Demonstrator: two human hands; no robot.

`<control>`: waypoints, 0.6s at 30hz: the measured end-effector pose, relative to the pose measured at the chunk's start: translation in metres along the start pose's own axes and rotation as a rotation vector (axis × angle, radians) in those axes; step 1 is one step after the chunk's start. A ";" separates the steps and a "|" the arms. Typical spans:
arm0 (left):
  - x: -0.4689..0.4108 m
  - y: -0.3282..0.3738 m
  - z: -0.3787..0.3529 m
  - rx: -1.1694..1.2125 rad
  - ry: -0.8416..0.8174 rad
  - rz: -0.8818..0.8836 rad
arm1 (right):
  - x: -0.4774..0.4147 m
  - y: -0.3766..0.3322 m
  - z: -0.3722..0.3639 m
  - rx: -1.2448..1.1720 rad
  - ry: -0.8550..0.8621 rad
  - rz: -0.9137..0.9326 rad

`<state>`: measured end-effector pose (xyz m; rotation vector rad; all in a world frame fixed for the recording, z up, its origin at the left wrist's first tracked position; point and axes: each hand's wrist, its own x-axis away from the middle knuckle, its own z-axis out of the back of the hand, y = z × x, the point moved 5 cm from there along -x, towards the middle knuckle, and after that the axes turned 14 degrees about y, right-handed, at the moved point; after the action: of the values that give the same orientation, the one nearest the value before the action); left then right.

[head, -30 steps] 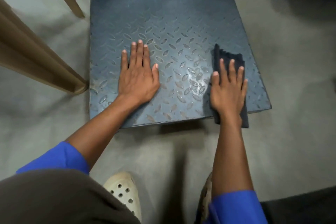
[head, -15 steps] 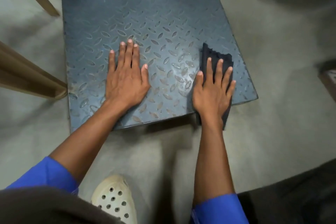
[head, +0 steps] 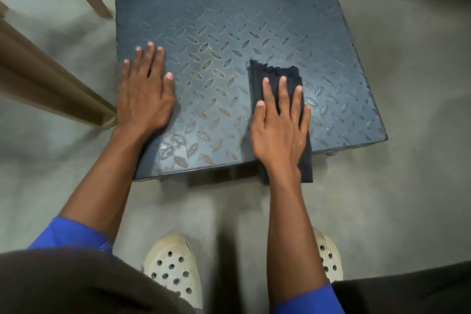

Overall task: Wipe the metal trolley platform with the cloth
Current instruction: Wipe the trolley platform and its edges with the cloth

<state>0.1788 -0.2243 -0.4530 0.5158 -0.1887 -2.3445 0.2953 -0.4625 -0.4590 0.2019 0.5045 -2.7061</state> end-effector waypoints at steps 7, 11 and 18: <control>0.001 -0.003 0.007 0.095 0.093 0.020 | 0.005 -0.101 -0.032 -0.093 0.000 0.203; 0.002 -0.003 0.009 0.109 0.107 0.013 | 0.065 -0.092 -0.020 -0.117 0.001 0.274; 0.005 -0.001 0.004 0.031 0.061 -0.008 | -0.014 -0.046 -0.021 -0.069 0.040 -0.005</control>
<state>0.1727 -0.2268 -0.4510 0.6039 -0.1955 -2.3329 0.2920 -0.4100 -0.4610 0.2363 0.6096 -2.6893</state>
